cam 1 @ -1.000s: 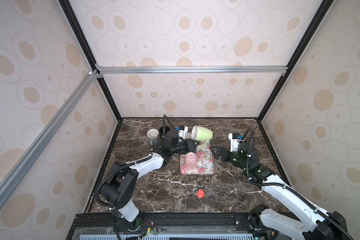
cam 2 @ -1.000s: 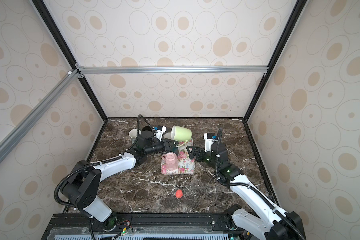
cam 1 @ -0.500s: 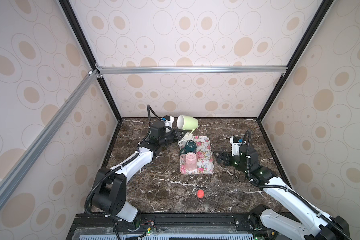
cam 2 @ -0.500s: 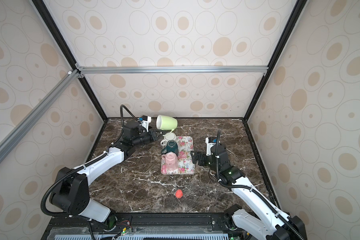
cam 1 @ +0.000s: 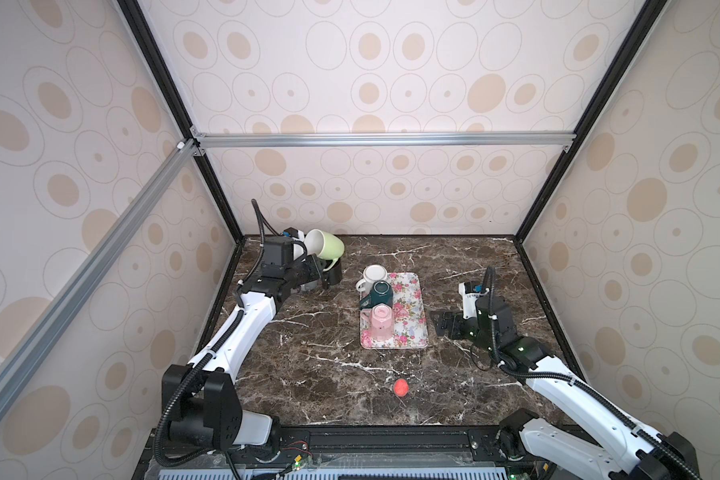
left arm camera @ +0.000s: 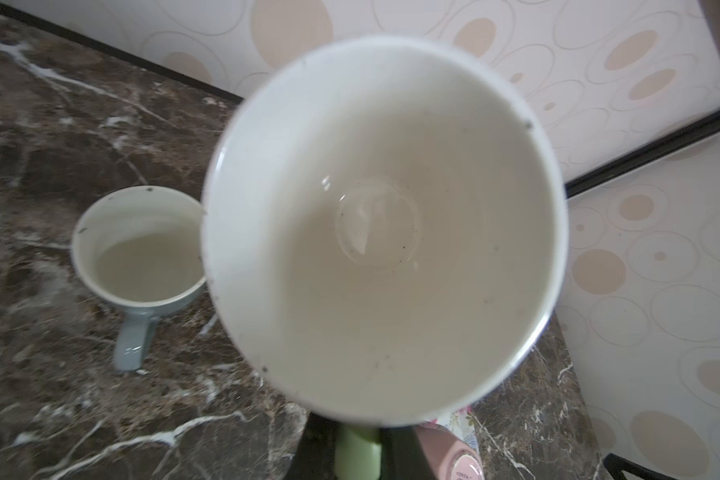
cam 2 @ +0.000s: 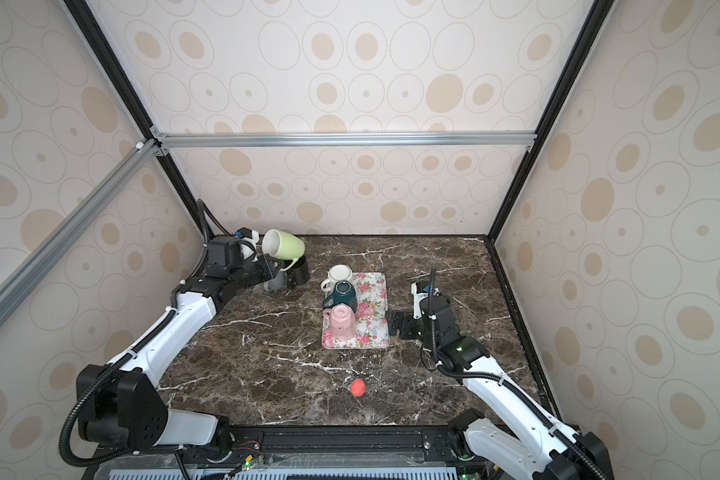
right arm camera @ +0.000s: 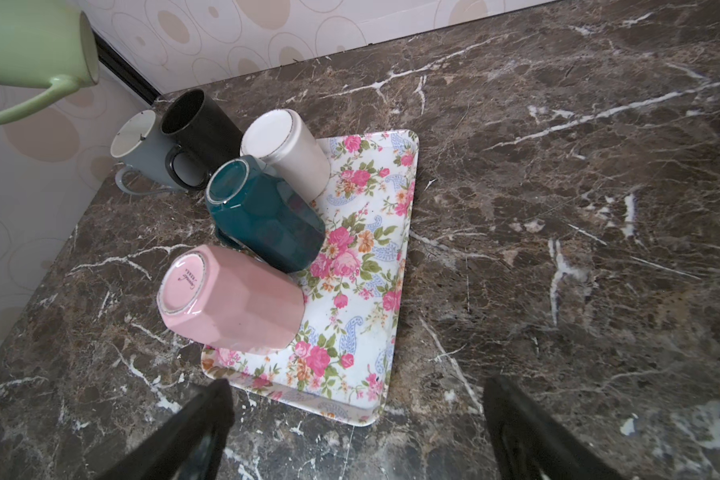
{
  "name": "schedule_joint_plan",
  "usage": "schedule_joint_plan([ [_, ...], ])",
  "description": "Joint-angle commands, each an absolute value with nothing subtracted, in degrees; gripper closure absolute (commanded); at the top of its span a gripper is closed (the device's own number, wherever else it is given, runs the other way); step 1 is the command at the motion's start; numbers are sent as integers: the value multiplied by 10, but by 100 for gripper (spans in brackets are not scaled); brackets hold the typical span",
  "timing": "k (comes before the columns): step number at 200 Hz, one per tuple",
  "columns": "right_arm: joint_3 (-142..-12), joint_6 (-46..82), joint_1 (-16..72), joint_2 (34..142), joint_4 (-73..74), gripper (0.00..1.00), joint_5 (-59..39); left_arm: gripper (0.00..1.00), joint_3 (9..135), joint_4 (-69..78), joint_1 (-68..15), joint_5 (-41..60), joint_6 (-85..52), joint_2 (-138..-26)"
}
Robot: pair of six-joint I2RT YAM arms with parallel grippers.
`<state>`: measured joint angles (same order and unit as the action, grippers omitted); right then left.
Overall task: Turn the mug right side up
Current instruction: 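Swing the light green mug opening-up and carry it beside the grey mug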
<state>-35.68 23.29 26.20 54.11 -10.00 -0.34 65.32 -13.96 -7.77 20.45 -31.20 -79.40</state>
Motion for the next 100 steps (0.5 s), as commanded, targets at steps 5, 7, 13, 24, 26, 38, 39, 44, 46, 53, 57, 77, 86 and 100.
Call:
schedule_joint_plan([
  [5,-339,220,263,526,-106,3,2,100,686,-142,-42,186,-272,-766],
  [7,-337,220,262,525,-105,3,2,100,686,-143,-39,187,-272,-766],
  [13,-334,218,262,523,-103,3,3,100,687,-146,-30,188,-269,-767],
  [24,-331,217,262,520,-104,3,4,100,691,-154,-13,184,-263,-772],
  [26,-331,216,262,520,-104,3,4,100,692,-156,-10,184,-262,-774],
  [38,-330,214,262,516,-109,3,9,100,698,-167,8,183,-256,-783],
  [39,-330,214,263,516,-110,3,10,100,699,-167,10,183,-256,-784],
  [44,-330,215,262,514,-112,3,11,100,701,-171,17,186,-254,-786],
  [46,-331,214,261,514,-113,3,11,100,702,-172,21,187,-253,-788],
  [53,-330,214,261,511,-117,3,12,100,703,-175,30,189,-252,-790],
  [57,-330,214,262,509,-117,3,13,100,703,-174,35,188,-250,-792],
  [77,-323,219,260,498,-116,3,15,100,697,-167,62,191,-244,-797],
  [86,-320,220,260,494,-115,3,12,100,698,-168,77,195,-243,-804],
  [100,-320,221,260,490,-116,3,11,100,697,-170,98,205,-243,-817],
])
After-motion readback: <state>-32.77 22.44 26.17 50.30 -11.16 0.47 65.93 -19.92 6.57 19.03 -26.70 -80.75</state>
